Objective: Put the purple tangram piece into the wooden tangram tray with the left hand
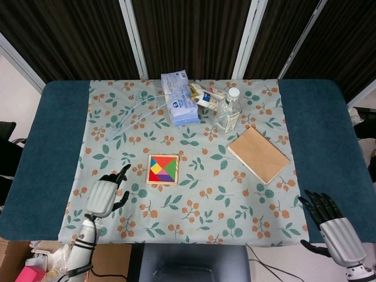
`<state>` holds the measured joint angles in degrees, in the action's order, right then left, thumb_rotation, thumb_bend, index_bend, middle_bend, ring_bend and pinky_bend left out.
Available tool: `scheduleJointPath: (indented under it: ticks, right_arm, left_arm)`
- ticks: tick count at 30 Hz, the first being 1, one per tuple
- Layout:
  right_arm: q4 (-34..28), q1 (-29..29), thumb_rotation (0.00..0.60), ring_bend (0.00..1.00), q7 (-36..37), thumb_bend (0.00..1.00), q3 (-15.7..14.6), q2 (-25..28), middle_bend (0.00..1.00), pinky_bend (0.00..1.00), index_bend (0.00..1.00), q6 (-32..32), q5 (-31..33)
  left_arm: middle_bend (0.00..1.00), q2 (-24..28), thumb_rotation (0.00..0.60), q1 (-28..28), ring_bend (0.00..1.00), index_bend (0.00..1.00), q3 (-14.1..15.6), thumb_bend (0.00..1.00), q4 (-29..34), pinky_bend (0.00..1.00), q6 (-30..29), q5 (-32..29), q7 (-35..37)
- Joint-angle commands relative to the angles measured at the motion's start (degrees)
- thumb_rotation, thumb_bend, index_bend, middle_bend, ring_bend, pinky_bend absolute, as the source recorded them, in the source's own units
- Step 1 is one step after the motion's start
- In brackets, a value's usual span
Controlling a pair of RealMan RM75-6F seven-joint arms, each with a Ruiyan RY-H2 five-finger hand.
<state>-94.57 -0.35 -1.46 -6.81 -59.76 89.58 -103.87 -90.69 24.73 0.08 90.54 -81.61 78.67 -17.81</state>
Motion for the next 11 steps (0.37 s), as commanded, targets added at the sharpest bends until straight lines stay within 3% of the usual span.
scheduleJointPath:
  ticks: [1,5,11]
  right_arm:
    - [-0.84,0.21,0.600,0.00,-2.13,0.16,0.39,-0.88,0.00,0.00,0.00,-1.40,1.07]
    - [-1.83,0.71,0.600,0.00,-4.93,0.16,0.98,-1.89,0.00,0.00,0.00,-3.13,2.28]
    - [-2.18,0.55,0.600,0.00,-6.81,0.16,1.10,-2.51,0.00,0.00,0.00,-3.16,2.44]
  left_arm:
    - [0.07,12.32,0.600,-9.84,0.02,0.06,13.38,0.38,-3.33,0.12,-6.07,11.41,22.85]
    - [0.03,11.18,0.600,-13.46,0.00,0.04,12.44,0.39,-12.96,0.07,-10.79,12.80,26.10]
    - [0.03,11.76,0.600,-15.22,0.00,0.02,10.46,0.40,-13.93,0.05,-15.25,15.66,28.99]
